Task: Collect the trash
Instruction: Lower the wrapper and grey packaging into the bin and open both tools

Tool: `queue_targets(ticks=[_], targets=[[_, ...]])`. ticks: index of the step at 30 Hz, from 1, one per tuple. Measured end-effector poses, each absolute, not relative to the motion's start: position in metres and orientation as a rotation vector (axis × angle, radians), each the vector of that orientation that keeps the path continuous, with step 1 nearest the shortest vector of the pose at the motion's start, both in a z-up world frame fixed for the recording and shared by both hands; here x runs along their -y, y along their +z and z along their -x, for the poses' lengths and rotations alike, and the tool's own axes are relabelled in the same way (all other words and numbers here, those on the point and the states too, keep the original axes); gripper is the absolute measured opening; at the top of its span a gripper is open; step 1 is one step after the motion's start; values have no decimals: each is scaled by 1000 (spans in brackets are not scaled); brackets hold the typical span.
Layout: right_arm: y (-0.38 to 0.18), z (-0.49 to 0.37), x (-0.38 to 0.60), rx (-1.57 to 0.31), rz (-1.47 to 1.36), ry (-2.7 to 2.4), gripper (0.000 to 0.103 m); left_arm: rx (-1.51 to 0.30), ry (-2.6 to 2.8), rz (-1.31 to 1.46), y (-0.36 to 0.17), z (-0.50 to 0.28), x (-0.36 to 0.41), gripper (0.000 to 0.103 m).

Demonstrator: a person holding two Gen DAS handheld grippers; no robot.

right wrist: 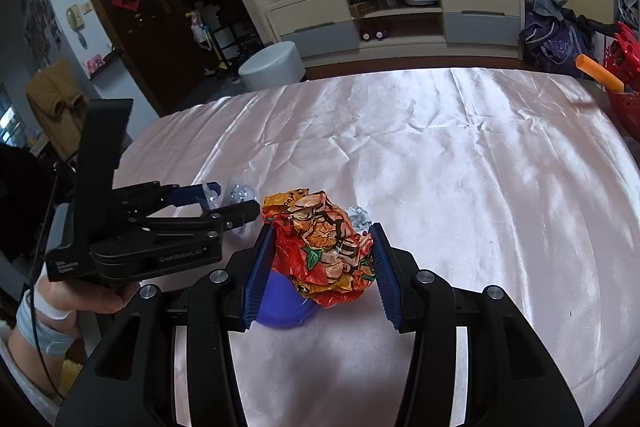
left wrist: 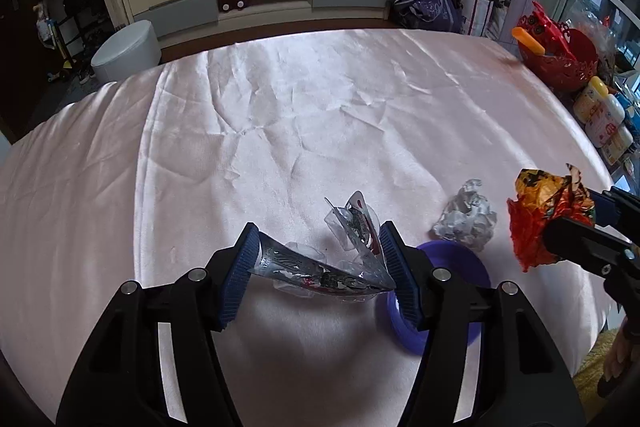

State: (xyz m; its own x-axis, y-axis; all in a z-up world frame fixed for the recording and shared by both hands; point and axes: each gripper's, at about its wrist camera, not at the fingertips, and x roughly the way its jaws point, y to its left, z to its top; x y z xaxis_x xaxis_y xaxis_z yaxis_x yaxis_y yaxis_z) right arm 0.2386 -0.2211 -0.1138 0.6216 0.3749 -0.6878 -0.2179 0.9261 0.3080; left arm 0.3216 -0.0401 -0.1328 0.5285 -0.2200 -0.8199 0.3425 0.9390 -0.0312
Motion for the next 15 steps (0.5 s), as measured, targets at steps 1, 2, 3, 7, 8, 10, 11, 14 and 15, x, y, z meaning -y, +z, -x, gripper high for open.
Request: queue_targets(ticks=[1, 2, 3, 7, 8, 10, 11, 14, 15], targets=[[-110, -234, 220, -829, -198, 343, 49, -942, -336, -141, -124, -315, 39, 59], [-106, -228, 219, -824, -192, 343, 49, -926, -335, -143, -116, -307, 37, 59], [-102, -223, 219, -818, -188, 344, 49, -914, -336, -144, -108, -299, 35, 59], [-88, -197, 220, -793, -211, 349, 49, -902, -364, -119, -85, -262, 28, 59], [-85, -189, 220, -790, -217, 353, 49, -901, -370, -117, -82, -251, 27, 59], [-81, -177, 221, -787, -225, 363, 49, -898, -377, -120, -78, -229, 26, 59], [-78, -170, 221, -786, -226, 367, 49, -896, -381, -120, -77, -218, 25, 59], [-72, -148, 220, -779, -221, 373, 49, -891, -385, -114, -75, -187, 22, 59], [-70, -141, 220, -778, -220, 374, 49, -890, -383, -109, -75, -178, 21, 59]])
